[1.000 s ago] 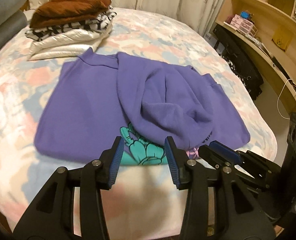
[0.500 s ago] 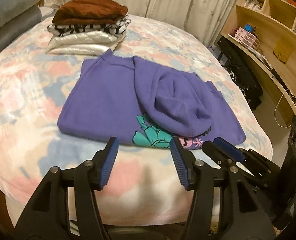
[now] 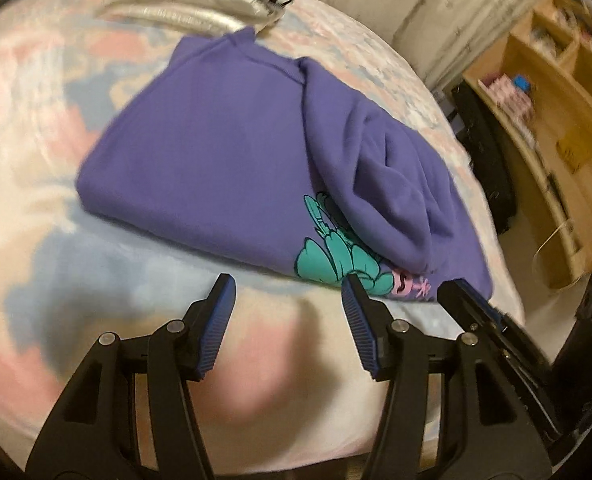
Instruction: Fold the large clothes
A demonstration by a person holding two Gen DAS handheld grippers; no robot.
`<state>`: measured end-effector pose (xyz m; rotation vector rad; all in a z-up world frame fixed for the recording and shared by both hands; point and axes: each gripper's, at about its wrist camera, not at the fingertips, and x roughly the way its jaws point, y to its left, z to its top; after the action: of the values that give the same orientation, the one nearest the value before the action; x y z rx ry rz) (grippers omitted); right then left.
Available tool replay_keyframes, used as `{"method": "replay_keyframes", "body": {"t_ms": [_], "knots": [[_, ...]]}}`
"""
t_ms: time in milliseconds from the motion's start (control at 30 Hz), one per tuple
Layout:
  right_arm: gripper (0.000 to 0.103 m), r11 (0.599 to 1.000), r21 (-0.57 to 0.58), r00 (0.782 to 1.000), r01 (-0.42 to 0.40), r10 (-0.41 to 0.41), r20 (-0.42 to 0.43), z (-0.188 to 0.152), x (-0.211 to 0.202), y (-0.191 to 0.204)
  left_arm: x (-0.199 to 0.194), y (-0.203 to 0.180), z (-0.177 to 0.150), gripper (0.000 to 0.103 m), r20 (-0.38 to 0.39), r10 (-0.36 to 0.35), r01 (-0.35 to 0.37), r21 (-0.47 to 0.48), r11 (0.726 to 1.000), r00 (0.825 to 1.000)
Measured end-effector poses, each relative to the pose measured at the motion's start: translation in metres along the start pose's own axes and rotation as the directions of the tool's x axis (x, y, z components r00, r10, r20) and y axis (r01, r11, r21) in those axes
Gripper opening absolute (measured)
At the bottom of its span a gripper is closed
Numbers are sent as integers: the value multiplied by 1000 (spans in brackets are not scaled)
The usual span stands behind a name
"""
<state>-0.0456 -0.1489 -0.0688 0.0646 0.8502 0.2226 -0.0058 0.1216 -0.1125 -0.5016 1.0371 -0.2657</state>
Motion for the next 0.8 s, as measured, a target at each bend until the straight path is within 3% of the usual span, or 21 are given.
{"method": "replay_keyframes", "body": {"t_ms": [233,467,567,600,667,700,800], "knots": [[26,1000,21,999,14,-14,29,19,24,-7,28,32,15,52,40,-84,89,-118,989,996],[20,999,14,998,49,-50,42,58,67,-12,58,47,54,52,90,-59,72,-146,987,994],[14,997,-21,997,75,-75,15,70,93,-9,65,50,72,44,126,-33,52,-149,987,991],[14,996,-32,997,80,-80,-6,72,105,-9,65,49,77,41,141,-22,43,-146,988,990],[14,996,-42,996,73,-75,-44,73,124,-8,65,46,87,25,177,-7,30,-125,992,984],[14,996,-51,996,71,-74,-54,74,130,-7,63,44,92,24,188,-4,25,-111,994,982],[14,993,-95,994,73,-80,-74,75,142,-3,53,16,97,19,257,51,-66,50,997,965]]}}
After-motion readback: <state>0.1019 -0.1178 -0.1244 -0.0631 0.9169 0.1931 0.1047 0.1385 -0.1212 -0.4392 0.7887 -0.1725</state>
